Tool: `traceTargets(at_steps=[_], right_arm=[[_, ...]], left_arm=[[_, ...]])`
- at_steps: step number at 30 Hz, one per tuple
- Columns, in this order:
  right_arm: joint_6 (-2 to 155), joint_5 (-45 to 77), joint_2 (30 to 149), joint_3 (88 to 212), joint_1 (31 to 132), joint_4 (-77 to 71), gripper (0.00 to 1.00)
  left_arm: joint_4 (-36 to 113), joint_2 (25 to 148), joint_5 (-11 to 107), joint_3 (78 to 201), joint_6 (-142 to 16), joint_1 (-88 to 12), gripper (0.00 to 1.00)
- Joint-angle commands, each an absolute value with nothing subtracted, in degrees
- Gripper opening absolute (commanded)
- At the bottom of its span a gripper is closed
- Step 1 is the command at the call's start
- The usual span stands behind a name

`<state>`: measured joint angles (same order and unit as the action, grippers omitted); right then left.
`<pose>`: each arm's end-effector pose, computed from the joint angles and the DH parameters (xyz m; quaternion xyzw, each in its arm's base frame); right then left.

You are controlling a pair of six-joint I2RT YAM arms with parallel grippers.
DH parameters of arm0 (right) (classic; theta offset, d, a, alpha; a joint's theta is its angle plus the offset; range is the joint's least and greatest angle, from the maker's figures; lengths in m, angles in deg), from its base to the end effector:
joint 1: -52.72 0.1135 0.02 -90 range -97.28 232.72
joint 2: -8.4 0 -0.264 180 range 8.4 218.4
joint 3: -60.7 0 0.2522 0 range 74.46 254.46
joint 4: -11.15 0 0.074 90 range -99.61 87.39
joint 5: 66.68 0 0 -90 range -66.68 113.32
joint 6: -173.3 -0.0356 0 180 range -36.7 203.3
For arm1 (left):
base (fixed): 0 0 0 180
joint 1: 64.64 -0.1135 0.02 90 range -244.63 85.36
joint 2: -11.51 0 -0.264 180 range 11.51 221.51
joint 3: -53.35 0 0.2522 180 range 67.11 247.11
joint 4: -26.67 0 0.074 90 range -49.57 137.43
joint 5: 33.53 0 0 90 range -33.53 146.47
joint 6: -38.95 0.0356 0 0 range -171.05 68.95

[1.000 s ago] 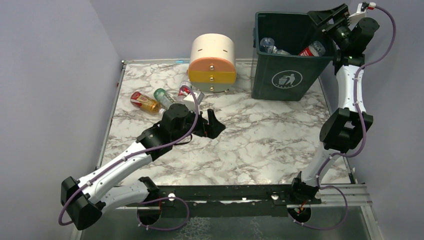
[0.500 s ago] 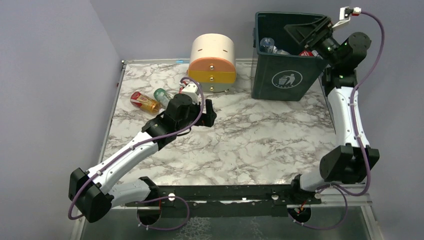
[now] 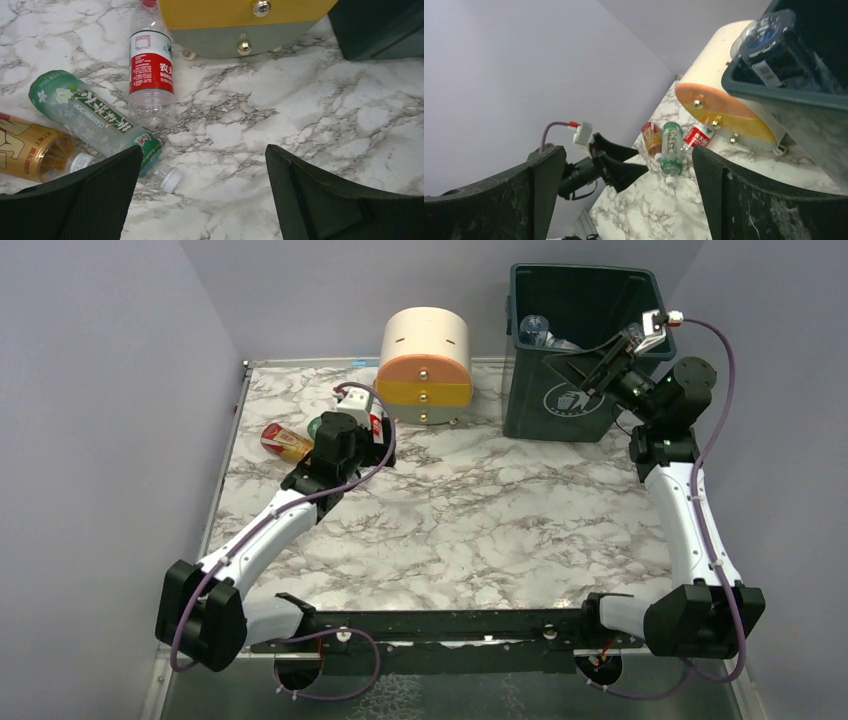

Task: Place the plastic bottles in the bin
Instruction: Pick up the plastic bottle at the center of the board.

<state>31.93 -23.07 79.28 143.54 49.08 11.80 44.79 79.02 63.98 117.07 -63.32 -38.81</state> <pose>0.2775 0.0082 0.4367 -0.0073 0.6517 0.5154 0.5564 0.2469 -0.1144 0.3000 0.0612 0.8254 -0.1310 0.5458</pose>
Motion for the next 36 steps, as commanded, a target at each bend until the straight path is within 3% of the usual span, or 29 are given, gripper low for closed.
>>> traceTargets(at_steps=[1, 10, 21, 36], right_arm=[[33.3, -26.24, 76.03, 140.3, 50.04, 11.13, 1.0], [37.54, -27.54, 73.84, 136.52, 50.96, 5.72, 1.0], [39.02, -28.27, 73.55, 135.82, 50.96, 3.6, 1.0], [39.0, -28.8, 72.98, 133.73, 50.96, 4.09, 1.0]], left_arm=[[33.06, 84.36, 68.75, 114.98, -57.05, -40.27, 0.99], [20.62, 96.29, 62.03, 115.12, -52.3, -47.32, 0.99], [21.52, 111.35, 54.14, 123.34, -52.75, -50.54, 0.99], [22.26, 119.87, 52.13, 127.66, -55.09, -51.89, 0.99]])
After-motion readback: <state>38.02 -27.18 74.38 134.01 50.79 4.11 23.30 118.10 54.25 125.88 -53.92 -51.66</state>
